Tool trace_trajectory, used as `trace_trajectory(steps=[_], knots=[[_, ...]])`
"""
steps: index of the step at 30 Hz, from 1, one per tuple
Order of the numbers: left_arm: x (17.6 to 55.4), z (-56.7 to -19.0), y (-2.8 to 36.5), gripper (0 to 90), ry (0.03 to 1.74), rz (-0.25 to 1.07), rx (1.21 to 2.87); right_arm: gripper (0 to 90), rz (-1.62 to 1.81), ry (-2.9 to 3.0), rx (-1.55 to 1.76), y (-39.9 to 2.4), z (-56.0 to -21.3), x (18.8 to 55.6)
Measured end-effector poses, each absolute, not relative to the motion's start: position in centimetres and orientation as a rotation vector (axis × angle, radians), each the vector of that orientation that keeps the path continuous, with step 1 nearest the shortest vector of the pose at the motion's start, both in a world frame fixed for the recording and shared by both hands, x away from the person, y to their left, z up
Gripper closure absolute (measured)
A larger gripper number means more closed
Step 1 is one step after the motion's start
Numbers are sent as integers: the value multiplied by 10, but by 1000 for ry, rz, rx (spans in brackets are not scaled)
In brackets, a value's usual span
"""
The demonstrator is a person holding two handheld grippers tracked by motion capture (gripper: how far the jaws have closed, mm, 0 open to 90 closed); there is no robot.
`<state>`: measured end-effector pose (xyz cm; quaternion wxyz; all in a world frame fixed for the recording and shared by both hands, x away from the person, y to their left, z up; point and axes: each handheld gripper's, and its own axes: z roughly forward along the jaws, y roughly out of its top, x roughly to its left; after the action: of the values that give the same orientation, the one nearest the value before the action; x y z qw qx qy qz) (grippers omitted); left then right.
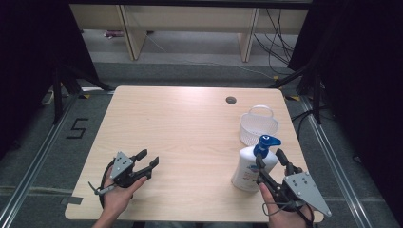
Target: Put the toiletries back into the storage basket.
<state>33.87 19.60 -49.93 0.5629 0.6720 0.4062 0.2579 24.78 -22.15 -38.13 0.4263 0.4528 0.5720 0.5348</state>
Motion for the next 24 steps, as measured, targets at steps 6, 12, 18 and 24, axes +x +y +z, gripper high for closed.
trace_trajectory(steps=[6,12,18,24], knots=[[339,-501,195,419,960,603,1588,419,1320,1436,1152,-215,-378,258],[339,-502,195,419,950,600,1576,430,1296,1428,1152,-210,-373,265],[339,-502,196,419,960,599,1588,450,1267,1449,1145,-204,-370,273],[340,-502,197,419,965,593,1587,494,1255,1448,1149,-200,-369,278]])
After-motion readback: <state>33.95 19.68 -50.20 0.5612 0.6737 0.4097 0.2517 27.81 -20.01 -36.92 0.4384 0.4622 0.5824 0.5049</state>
